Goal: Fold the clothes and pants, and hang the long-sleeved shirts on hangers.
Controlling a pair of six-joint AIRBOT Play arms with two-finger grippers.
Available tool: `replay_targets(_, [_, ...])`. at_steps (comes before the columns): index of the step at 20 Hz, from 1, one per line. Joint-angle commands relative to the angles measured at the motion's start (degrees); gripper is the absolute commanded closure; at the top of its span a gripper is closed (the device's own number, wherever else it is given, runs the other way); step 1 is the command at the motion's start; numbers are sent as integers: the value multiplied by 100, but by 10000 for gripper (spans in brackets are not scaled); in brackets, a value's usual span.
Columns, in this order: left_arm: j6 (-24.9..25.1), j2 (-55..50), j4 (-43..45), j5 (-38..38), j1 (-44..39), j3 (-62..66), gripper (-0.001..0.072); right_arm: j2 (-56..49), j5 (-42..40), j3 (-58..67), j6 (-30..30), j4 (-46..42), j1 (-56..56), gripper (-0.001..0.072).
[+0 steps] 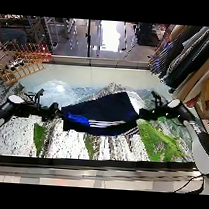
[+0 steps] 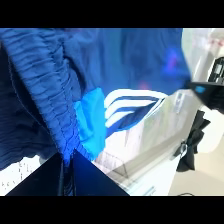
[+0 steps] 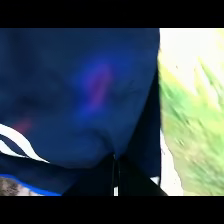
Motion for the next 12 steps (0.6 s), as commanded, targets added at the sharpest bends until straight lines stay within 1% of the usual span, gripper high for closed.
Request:
replay_targets(1, [2, 7, -2, -535, 160, 411, 693, 304, 743, 879, 46, -179, 9, 702])
replay_targets(2, [4, 7, 24, -798, 219, 544, 693, 422, 1027, 1073, 48, -278, 9, 702])
replay_targets(4, [0, 2, 374, -1241, 293, 619, 693, 710, 1631, 1130, 81, -627, 11, 703])
replay_targets(6, [-2, -4, 1193, -1598, 223, 577, 693, 866, 2190, 903, 149, -922, 11, 703])
replay_targets(8, [-2, -7, 1720, -1676, 87, 411, 693, 894, 2544, 437, 146, -970, 15, 703])
replay_targets(10, [4, -7, 1764, -1674, -22, 192, 693, 890, 2514, -146, 120, -988, 15, 703])
replay_targets(12, [63, -7, 1764, -1670, -105, 83, 688, 890, 2194, -789, -46, -1029, 15, 701])
